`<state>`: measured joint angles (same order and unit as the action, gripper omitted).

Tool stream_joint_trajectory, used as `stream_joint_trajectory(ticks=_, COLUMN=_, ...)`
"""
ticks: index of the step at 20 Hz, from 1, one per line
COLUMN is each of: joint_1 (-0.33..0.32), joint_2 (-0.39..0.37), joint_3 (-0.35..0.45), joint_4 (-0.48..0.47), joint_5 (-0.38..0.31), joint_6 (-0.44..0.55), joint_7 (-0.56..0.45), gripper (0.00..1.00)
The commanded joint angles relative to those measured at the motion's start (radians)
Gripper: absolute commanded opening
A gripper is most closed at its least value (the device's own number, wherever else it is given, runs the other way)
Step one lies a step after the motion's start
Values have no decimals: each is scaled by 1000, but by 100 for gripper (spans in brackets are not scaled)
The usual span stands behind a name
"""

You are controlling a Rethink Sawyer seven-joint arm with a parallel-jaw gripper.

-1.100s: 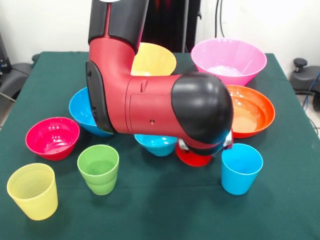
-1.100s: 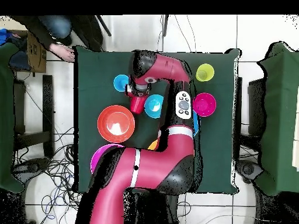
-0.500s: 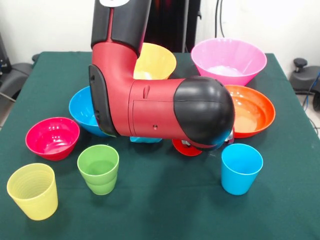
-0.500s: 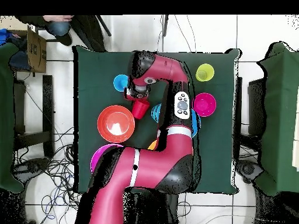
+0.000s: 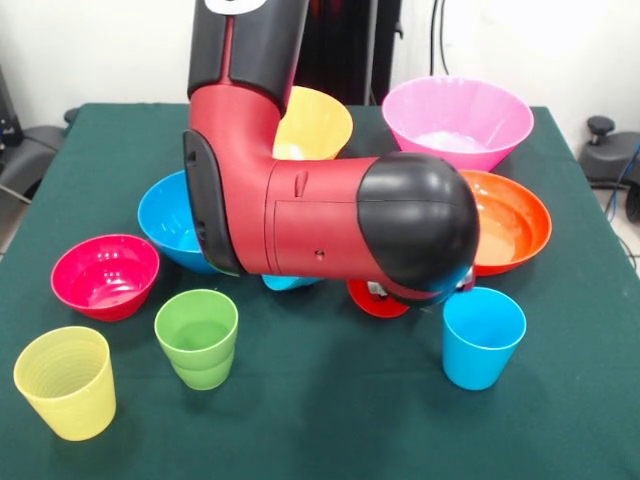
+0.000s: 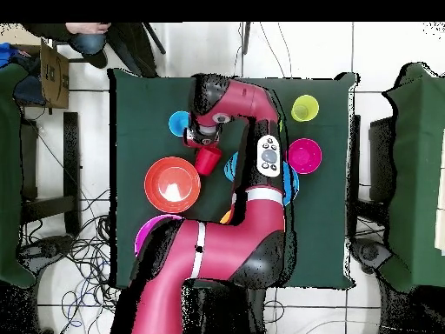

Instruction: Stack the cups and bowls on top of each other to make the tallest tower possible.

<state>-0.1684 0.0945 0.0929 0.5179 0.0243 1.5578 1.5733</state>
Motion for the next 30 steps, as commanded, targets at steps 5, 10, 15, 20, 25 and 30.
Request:
stream_joint_trajectory(ticks=5, joint_1=24, joint_2=-63, joint_3=105, joint_4=-23, joint_5=-60, joint_6=-153, joint_7=-272, gripper=0)
stream_joint_trajectory(ticks=10, joint_1=16, joint_2=-91, joint_3=96, joint_4=6, joint_5=-63, joint_6=-168, joint_7=-291, gripper=0)
stream_joint_trajectory(ticks=15, joint_1=2, joint_2=-153, joint_3=79, joint_4=73, joint_5=-67, joint_6=-179, joint_7=-316, gripper=0)
stream_joint_trajectory(ticks=20, joint_1=-9, joint_2=-206, joint_3=75, joint_4=101, joint_5=-74, joint_6=-188, joint_7=-340, gripper=0)
stream_joint_trajectory(ticks=25, joint_1=4, joint_2=-223, joint_3=64, joint_4=41, joint_5=-106, joint_6=-189, joint_7=-345, gripper=0)
stream_joint_trajectory(ticks=30, joint_1=4, joint_2=-232, joint_3=67, joint_4=14, joint_5=-123, joint_6=-256, joint_7=-324, gripper=0)
